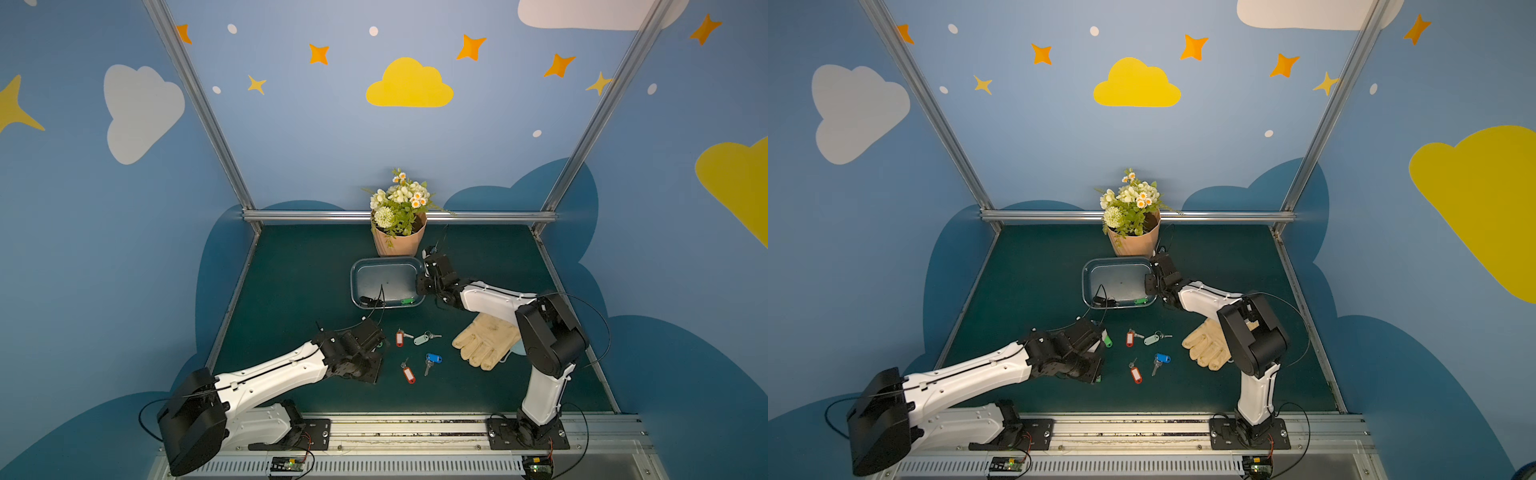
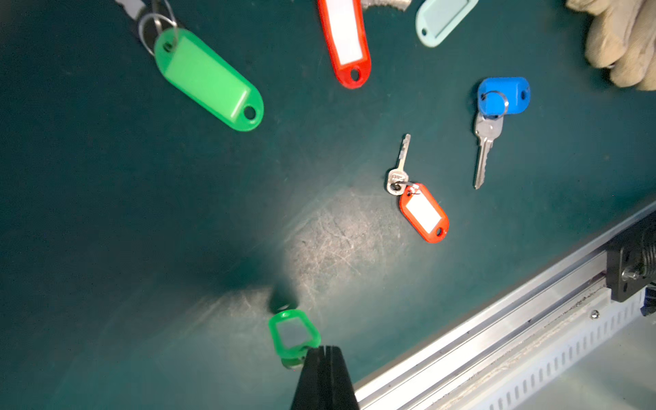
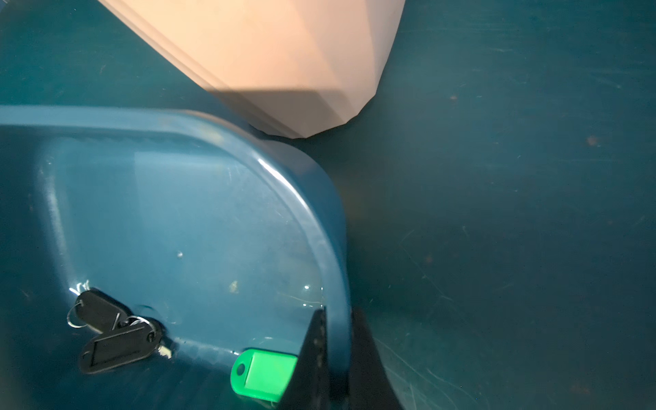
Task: Take the keys out of the storage box
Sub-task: Place the key at the center of the board.
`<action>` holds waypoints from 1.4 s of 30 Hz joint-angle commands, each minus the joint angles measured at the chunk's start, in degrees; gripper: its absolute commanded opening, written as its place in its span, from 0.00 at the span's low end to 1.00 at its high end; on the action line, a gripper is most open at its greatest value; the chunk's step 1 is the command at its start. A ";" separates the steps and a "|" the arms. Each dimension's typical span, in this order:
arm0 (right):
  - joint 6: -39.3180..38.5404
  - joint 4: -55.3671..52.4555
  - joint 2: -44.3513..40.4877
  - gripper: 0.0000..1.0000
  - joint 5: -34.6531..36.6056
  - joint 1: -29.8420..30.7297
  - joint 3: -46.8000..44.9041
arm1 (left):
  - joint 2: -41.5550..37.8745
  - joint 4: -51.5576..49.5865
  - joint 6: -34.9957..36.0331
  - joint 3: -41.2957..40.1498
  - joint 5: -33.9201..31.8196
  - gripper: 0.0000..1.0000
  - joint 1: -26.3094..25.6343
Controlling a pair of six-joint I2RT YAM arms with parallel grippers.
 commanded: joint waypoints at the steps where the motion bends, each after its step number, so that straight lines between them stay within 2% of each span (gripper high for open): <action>1: 0.36 -1.14 0.77 0.00 0.48 0.53 1.41 | 3.39 3.02 -2.01 1.28 1.13 0.03 0.09; 13: 0.47 -1.14 1.09 0.00 0.08 0.72 1.34 | 10.13 4.70 -1.86 3.49 0.75 0.03 1.99; 14: 0.41 -1.19 1.08 0.00 0.01 0.72 1.26 | 10.29 4.70 -1.71 3.76 0.86 0.07 2.19; 18: 0.11 -1.67 0.75 0.00 0.04 0.71 1.25 | 8.13 2.25 -1.05 4.14 -1.42 0.48 2.16; 20: 0.03 -1.72 0.73 0.00 0.09 0.71 1.18 | 6.08 1.39 -0.21 3.65 -2.41 0.59 1.93; 21: 0.01 -1.80 0.81 0.00 0.05 0.71 1.13 | 5.34 1.01 -0.23 3.54 -2.94 0.75 1.60; 22: -0.08 -1.82 0.88 0.00 0.07 0.70 1.32 | 5.05 0.89 -0.05 3.25 -3.44 0.85 1.04; 26: 0.19 -2.70 1.43 0.00 -0.02 0.65 2.15 | 8.25 0.42 0.11 3.48 -5.20 0.82 -0.92; 30: 0.18 -3.10 1.50 0.00 0.09 0.63 2.41 | 12.02 -0.10 0.17 4.18 -7.15 0.70 -2.11; 34: 0.04 -3.75 1.57 0.00 0.53 0.61 2.58 | 14.46 -0.80 0.51 5.56 -9.24 0.67 -3.23; 37: 0.12 -3.89 1.48 0.00 0.59 0.56 2.61 | 16.46 -1.17 0.83 6.52 -10.44 0.58 -3.59; 42: 0.05 -4.04 1.43 0.00 0.78 0.51 2.54 | 18.79 -2.03 0.12 7.49 -12.89 0.50 -3.63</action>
